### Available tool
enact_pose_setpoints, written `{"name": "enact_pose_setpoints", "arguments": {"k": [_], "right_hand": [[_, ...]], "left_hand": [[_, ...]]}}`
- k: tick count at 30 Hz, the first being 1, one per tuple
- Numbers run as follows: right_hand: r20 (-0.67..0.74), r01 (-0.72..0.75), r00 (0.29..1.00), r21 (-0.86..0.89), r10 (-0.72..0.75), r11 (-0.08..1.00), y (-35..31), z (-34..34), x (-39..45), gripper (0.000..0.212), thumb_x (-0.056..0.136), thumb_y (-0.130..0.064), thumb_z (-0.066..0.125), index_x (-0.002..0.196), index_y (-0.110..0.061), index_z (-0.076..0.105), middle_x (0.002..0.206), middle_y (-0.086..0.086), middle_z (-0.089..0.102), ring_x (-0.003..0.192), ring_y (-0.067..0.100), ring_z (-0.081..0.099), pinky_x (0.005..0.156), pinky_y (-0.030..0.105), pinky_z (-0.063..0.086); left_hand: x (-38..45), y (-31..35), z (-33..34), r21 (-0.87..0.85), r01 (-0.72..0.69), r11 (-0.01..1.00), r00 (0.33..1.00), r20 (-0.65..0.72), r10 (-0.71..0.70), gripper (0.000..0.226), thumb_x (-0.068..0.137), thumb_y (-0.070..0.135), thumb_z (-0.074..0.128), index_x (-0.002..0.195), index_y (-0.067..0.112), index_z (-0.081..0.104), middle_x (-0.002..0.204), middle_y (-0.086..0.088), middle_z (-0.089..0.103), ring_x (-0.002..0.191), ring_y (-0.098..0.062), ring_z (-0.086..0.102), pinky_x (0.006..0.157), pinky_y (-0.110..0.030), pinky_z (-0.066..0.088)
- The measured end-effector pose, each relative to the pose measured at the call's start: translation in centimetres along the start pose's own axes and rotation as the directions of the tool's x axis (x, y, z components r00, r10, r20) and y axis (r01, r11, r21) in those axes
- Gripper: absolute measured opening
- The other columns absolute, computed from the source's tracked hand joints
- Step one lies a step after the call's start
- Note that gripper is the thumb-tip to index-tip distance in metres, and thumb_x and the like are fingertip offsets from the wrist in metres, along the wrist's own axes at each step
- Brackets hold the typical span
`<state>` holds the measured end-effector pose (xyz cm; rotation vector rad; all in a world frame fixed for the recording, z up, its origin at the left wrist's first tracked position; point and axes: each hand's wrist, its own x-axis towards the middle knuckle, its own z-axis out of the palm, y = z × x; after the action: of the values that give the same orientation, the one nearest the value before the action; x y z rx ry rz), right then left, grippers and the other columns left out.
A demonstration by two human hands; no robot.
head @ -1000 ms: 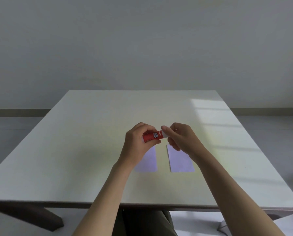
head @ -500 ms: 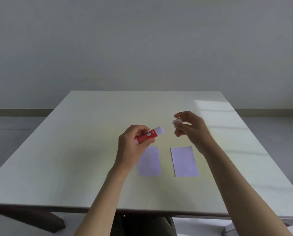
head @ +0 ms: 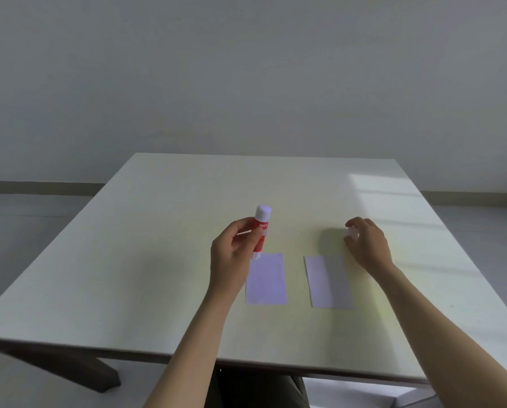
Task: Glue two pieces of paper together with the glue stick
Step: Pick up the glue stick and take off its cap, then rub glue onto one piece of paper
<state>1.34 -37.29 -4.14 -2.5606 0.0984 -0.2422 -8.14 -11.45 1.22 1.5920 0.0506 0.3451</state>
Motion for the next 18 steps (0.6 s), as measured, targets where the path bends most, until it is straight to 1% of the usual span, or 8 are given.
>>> {"name": "enact_pose_setpoints", "arguments": {"k": [2,4,6,8,9,10,14,18], "right_hand": [[0.013,0.031,0.999,-0.074,-0.03,0.997,-0.7,-0.7,-0.6,0.048,0.083,-0.012,0.064,0.128,-0.01,0.049,0.129,0.019,0.049,0.109,0.038,0.053,0.081,0.041,0.048],[-0.108,0.09,0.989,-0.089,-0.1,0.992,-2.4,-1.5,-1.8,0.056,0.082,-0.019,0.068,0.132,-0.01,0.047,0.13,0.02,0.048,0.111,0.039,0.051,0.089,0.046,0.047],[-0.226,0.22,0.955,0.095,-0.195,0.971,-5.4,-1.7,-4.0,0.05,0.081,-0.022,0.071,0.126,-0.011,0.054,0.118,0.016,0.058,0.097,0.031,0.058,0.086,0.039,0.05],[-0.144,0.301,0.953,0.376,-0.265,0.877,-8.9,-1.4,-7.0,0.044,0.077,-0.029,0.074,0.117,-0.02,0.059,0.102,0.002,0.065,0.078,0.013,0.061,0.073,0.015,0.048],[-0.073,0.302,0.95,0.472,-0.304,0.828,-10.3,-1.0,-8.3,0.043,0.073,-0.033,0.076,0.112,-0.023,0.059,0.095,-0.005,0.066,0.072,0.007,0.06,0.067,0.007,0.043],[-0.028,0.293,0.944,0.532,-0.33,0.795,-11.4,-0.5,-9.3,0.041,0.071,-0.033,0.079,0.106,-0.023,0.06,0.09,-0.01,0.066,0.069,0.005,0.061,0.065,0.005,0.042],[-0.043,0.199,0.974,0.641,-0.224,0.741,-12.9,0.8,-10.1,0.024,0.071,-0.018,0.08,0.084,-0.019,0.061,0.076,-0.015,0.066,0.064,0.007,0.059,0.061,0.008,0.043],[0.005,0.165,0.971,0.705,-0.238,0.69,-12.7,0.9,-9.6,0.013,0.079,-0.013,0.073,0.084,-0.017,0.062,0.072,-0.009,0.068,0.061,0.01,0.067,0.06,0.013,0.048]], "left_hand": [[0.0,0.1,0.1,-0.144,0.043,0.989,0.999,-0.025,-0.047,0.011,0.091,0.017,0.06,0.1,0.018,0.066,0.093,0.002,0.071,0.086,-0.014,0.072,0.073,-0.024,0.056],[0.0,0.3,0.2,-0.25,0.059,0.967,0.998,-0.023,-0.067,0.014,0.092,0.016,0.059,0.104,0.01,0.064,0.097,-0.003,0.067,0.09,-0.022,0.073,0.074,-0.026,0.058],[0.1,0.6,0.4,-0.296,0.051,0.954,0.998,-0.02,-0.06,0.011,0.092,0.014,0.058,0.1,0.011,0.064,0.096,-0.004,0.065,0.091,-0.026,0.073,0.076,-0.029,0.058],[0.1,0.9,0.8,-0.296,0.049,0.954,0.998,-0.019,-0.057,0.008,0.091,0.015,0.059,0.097,0.016,0.066,0.095,-0.001,0.067,0.094,-0.027,0.072,0.084,-0.035,0.058],[0.1,1.1,1.0,-0.283,0.05,0.958,0.998,-0.021,-0.058,0.008,0.091,0.016,0.06,0.097,0.016,0.066,0.094,0.001,0.069,0.094,-0.026,0.072,0.088,-0.038,0.057],[0.1,1.2,1.1,-0.264,0.048,0.963,0.998,-0.021,-0.056,0.009,0.09,0.018,0.062,0.097,0.015,0.067,0.092,0.005,0.072,0.094,-0.024,0.072,0.091,-0.042,0.055],[-0.1,1.6,0.9,-0.195,0.023,0.981,1.0,-0.014,-0.026,0.01,0.083,0.025,0.066,0.091,0.025,0.072,0.09,0.009,0.076,0.099,-0.023,0.071,0.099,-0.05,0.048],[-0.2,2.1,0.7,-0.164,-0.003,0.986,1.0,0.02,0.007,0.01,0.083,0.024,0.066,0.089,0.028,0.073,0.091,0.007,0.076,0.099,-0.023,0.07,0.097,-0.052,0.049]]}}
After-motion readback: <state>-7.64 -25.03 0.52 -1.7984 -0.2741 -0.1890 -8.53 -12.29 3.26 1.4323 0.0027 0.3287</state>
